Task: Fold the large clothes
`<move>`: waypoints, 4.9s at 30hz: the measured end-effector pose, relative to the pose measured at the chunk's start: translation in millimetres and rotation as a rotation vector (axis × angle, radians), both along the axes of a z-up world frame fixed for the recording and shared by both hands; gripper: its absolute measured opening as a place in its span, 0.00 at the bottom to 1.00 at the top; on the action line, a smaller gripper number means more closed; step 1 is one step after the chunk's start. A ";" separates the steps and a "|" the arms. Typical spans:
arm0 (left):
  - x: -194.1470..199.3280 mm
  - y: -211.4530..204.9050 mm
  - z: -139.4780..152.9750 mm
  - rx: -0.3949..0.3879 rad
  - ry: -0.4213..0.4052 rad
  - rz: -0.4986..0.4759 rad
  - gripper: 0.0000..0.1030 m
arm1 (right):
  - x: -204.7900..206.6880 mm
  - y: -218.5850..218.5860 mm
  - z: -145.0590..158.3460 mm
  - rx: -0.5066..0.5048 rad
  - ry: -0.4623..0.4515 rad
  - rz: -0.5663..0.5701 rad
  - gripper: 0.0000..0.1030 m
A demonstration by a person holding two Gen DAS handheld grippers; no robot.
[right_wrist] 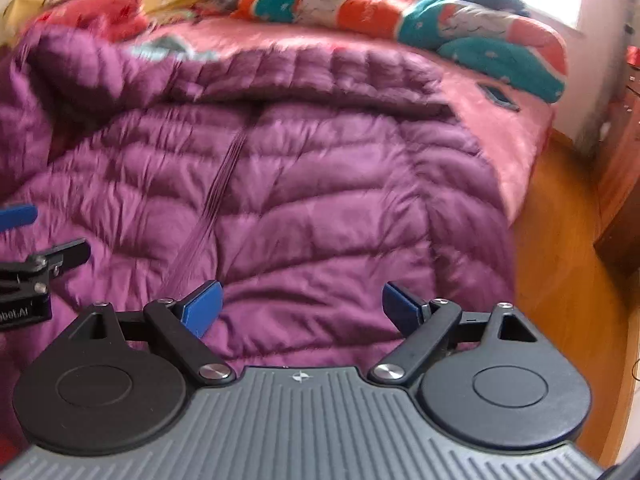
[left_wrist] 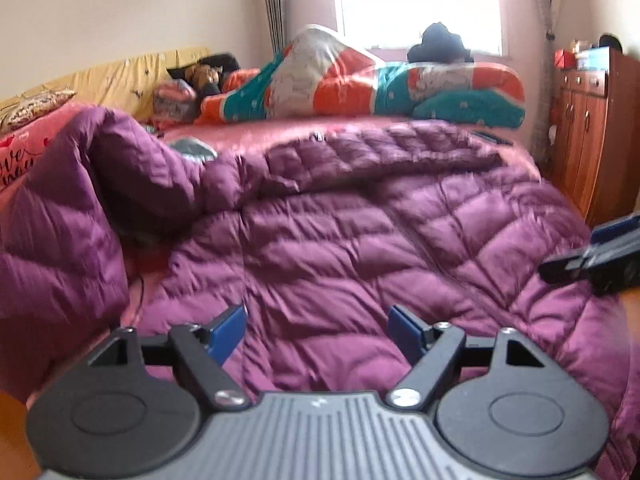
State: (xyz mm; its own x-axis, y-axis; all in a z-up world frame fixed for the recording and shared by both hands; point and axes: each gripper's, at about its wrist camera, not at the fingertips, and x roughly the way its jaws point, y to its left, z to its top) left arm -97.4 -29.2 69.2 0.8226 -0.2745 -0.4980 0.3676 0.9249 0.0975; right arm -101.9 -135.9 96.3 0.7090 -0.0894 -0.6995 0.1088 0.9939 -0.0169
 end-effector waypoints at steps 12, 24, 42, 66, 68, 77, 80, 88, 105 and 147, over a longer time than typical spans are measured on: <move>29.9 -11.6 -14.2 -0.032 0.078 -0.105 0.80 | 8.9 81.8 147.5 -0.054 -0.269 0.400 1.00; 43.8 -12.6 -30.1 -0.042 0.173 -0.132 0.85 | 75.7 317.1 142.5 -0.272 -0.158 1.154 0.90; 53.1 -8.3 -29.7 -0.090 0.240 -0.150 0.89 | 116.7 430.0 10.8 -0.603 0.131 1.407 0.66; 56.3 -4.3 -30.9 -0.119 0.252 -0.128 0.90 | 123.6 246.8 194.3 -0.149 -0.427 0.752 0.13; 55.9 -5.4 -30.9 -0.112 0.250 -0.126 0.90 | 122.2 204.4 205.0 -0.101 -0.464 0.648 0.13; 57.9 -3.9 -32.8 -0.122 0.256 -0.119 0.91 | 97.5 35.8 160.3 0.077 -0.489 0.246 0.14; 57.2 -2.7 -33.2 -0.127 0.256 -0.120 0.91 | 98.4 11.3 129.6 0.097 -0.443 0.159 0.15; 58.4 -2.3 -34.2 -0.135 0.257 -0.122 0.92 | 83.1 -20.9 53.4 0.240 -0.296 -0.005 0.76; 54.6 -0.2 -37.5 -0.160 0.242 -0.141 0.96 | 47.0 -10.7 -38.6 0.751 -0.130 -0.102 0.99; 150.2 14.1 21.3 -0.193 0.163 -0.026 0.95 | 150.2 -48.8 61.3 0.100 -0.622 -0.121 0.16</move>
State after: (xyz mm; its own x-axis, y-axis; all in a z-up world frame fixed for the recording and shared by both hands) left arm 52.8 -15.0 90.4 0.7274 -0.3969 -0.5597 0.3877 0.9108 -0.1421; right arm 48.3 -184.7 157.6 0.9741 -0.1495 -0.1699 0.1796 0.9675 0.1780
